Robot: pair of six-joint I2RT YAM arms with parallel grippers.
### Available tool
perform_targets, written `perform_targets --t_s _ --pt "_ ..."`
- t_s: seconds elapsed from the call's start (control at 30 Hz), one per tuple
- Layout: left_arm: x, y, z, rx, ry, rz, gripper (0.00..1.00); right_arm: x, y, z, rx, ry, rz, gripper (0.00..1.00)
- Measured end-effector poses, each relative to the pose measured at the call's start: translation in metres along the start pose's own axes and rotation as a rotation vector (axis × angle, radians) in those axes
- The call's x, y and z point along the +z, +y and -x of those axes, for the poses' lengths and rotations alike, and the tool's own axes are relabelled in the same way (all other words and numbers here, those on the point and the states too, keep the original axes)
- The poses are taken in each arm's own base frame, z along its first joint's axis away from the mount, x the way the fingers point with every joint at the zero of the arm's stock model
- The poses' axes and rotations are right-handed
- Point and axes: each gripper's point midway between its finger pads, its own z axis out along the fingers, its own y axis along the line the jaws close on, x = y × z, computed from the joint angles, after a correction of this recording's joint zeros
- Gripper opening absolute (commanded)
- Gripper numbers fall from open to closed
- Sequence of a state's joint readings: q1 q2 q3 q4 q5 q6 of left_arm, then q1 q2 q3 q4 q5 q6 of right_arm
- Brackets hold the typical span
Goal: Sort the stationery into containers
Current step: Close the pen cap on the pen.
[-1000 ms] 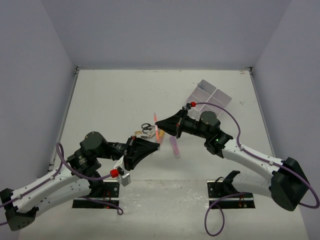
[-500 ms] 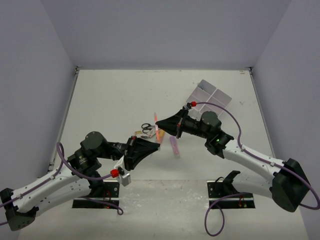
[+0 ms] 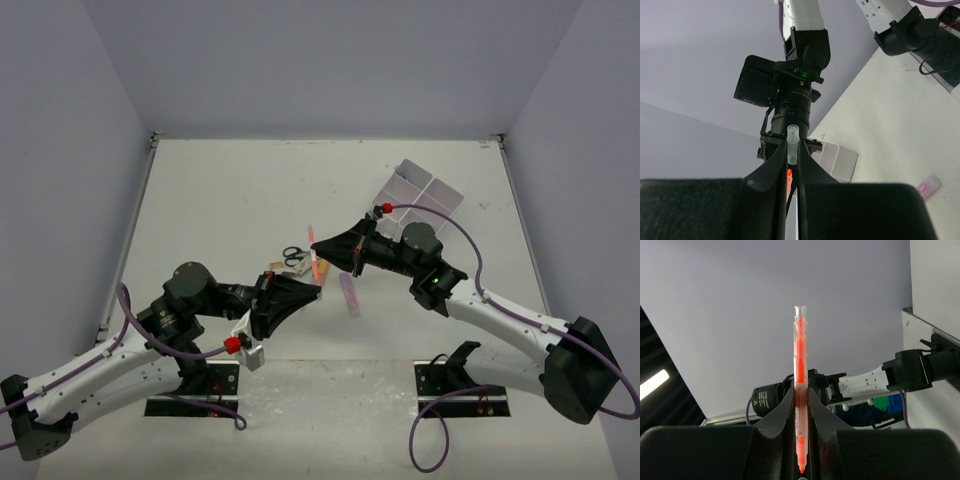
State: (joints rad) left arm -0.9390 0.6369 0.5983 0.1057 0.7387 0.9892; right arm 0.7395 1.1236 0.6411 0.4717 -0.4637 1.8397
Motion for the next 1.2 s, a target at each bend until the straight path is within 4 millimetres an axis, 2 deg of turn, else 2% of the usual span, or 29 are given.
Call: perform_targets --t_s 0.67,1.2 --pt "-0.005 -0.009 -0.019 0.035 0.092 -0.033 0.0 0.0 0.001 -0.001 -0.002 0.003 0.003 0.0" --pt "-0.01 0.004 0.005 0.055 0.036 -0.01 0.0 0.0 0.002 -0.001 -0.002 0.005 0.009 0.0"
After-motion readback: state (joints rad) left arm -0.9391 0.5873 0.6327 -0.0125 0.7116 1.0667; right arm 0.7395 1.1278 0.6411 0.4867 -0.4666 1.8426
